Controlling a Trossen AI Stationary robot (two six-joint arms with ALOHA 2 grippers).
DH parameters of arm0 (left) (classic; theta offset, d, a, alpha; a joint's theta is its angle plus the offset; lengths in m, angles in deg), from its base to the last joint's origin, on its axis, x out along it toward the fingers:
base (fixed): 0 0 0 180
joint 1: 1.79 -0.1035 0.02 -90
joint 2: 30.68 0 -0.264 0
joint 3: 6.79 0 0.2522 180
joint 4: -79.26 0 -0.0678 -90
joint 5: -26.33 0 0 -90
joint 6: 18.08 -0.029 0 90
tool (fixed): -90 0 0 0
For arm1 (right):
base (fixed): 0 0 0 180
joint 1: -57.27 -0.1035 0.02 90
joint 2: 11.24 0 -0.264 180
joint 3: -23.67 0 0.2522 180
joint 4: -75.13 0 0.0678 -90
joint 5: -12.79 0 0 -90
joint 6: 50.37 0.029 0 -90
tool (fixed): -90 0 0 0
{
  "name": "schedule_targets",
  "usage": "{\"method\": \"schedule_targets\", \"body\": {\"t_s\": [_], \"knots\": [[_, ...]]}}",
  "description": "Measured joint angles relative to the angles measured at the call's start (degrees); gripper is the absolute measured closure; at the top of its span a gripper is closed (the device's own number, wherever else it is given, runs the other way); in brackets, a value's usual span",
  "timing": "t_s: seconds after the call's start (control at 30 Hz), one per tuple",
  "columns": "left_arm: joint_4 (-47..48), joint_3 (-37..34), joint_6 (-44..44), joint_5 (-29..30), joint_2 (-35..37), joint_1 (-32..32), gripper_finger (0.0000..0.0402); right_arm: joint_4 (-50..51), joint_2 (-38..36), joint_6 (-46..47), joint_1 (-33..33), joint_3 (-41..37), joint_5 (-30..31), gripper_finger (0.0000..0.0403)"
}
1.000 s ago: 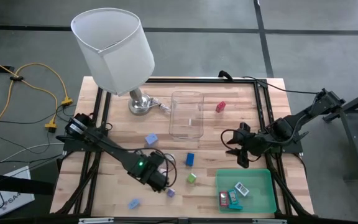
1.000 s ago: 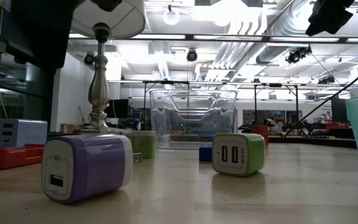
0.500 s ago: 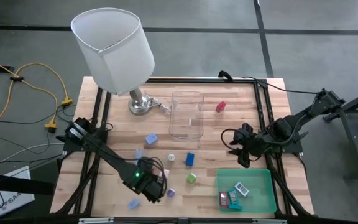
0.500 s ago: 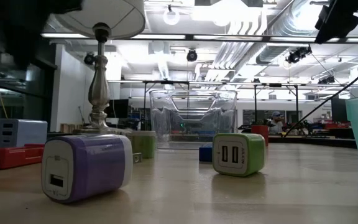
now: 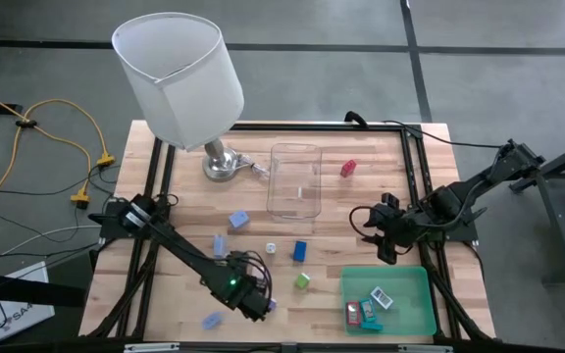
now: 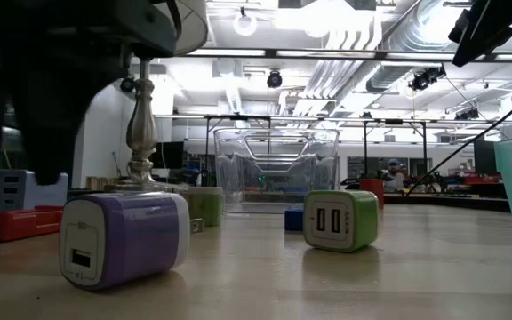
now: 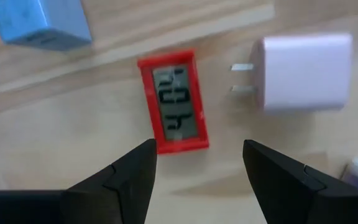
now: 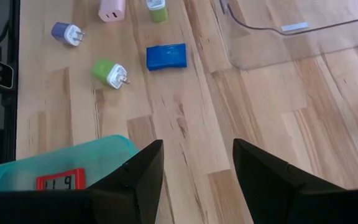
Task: Pick & Place Office items
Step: Put the red digital clock into the green bin
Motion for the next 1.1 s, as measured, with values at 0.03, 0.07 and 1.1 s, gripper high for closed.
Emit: {"method": "schedule_targets", "body": {"t_s": [0.03, 0.07, 1.1], "knots": [[0.0, 0.0, 0.6, 0.8, 0.0, 0.0, 0.0171, 0.0, 0.0, 0.0, 0.0, 0.0, 0.0, 0.0222], [0.0, 0.0, 1.4, 1.2, 0.0, 0.0, 0.0171, 0.0, 0.0, -0.1, 0.0, 0.0, 0.0, 0.0222], [0.8, 0.0, 7.4, 0.1, -5.1, -0.4, 0.0171, 0.0, 0.0, -4.5, 0.0, 0.1, -0.3, 0.0222]]}}
